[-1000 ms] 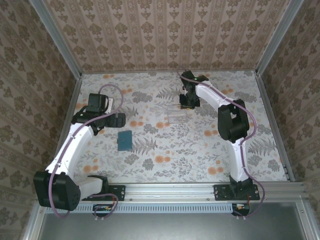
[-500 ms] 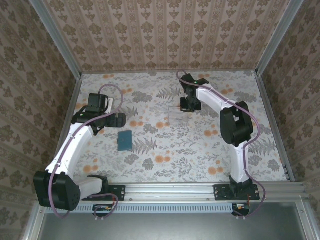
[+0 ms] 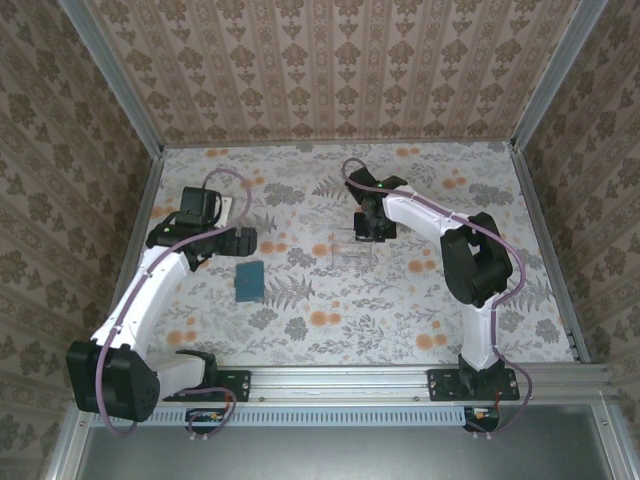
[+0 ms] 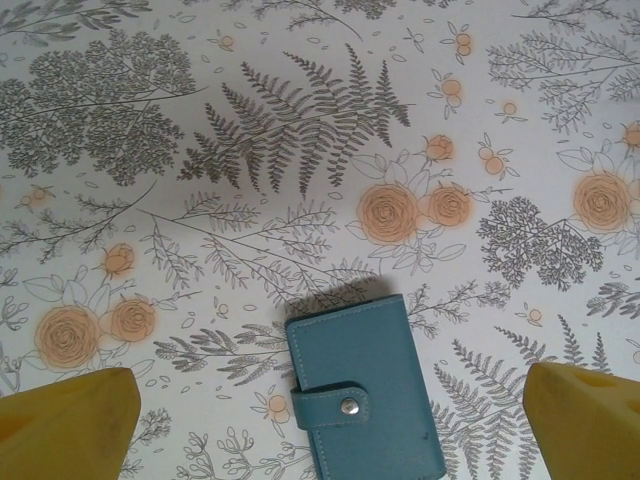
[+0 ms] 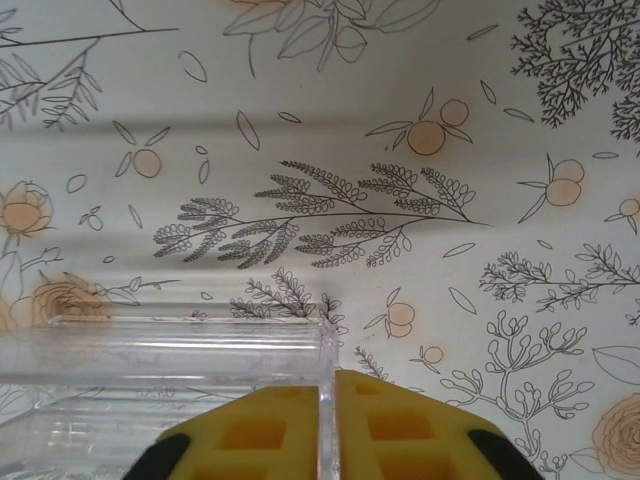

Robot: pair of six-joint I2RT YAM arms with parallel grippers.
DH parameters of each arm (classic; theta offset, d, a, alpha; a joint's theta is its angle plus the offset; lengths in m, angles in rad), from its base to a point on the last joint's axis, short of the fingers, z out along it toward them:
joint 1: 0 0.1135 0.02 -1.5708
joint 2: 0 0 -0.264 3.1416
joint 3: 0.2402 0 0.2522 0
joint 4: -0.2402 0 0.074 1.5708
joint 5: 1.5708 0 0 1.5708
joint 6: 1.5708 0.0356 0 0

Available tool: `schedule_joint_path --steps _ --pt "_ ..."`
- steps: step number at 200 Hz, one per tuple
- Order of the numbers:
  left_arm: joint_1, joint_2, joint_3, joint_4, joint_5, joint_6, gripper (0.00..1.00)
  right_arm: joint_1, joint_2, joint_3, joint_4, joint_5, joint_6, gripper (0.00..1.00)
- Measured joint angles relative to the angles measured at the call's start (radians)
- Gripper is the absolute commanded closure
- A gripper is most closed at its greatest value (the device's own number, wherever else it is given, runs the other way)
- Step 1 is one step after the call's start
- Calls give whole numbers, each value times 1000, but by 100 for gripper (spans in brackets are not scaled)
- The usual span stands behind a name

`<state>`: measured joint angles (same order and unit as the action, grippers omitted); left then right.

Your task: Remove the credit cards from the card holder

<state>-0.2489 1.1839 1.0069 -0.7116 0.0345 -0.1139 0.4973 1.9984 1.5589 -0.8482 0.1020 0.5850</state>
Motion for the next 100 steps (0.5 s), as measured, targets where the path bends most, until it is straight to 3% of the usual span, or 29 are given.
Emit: schedule_joint_path --steps 59,100 --pt "-47 62 -17 2 0 -69 1 8 -43 -5 5 8 13 58" --pt "-46 147 -103 10 0 -139 0 8 -153 -5 -8 14 8 53"
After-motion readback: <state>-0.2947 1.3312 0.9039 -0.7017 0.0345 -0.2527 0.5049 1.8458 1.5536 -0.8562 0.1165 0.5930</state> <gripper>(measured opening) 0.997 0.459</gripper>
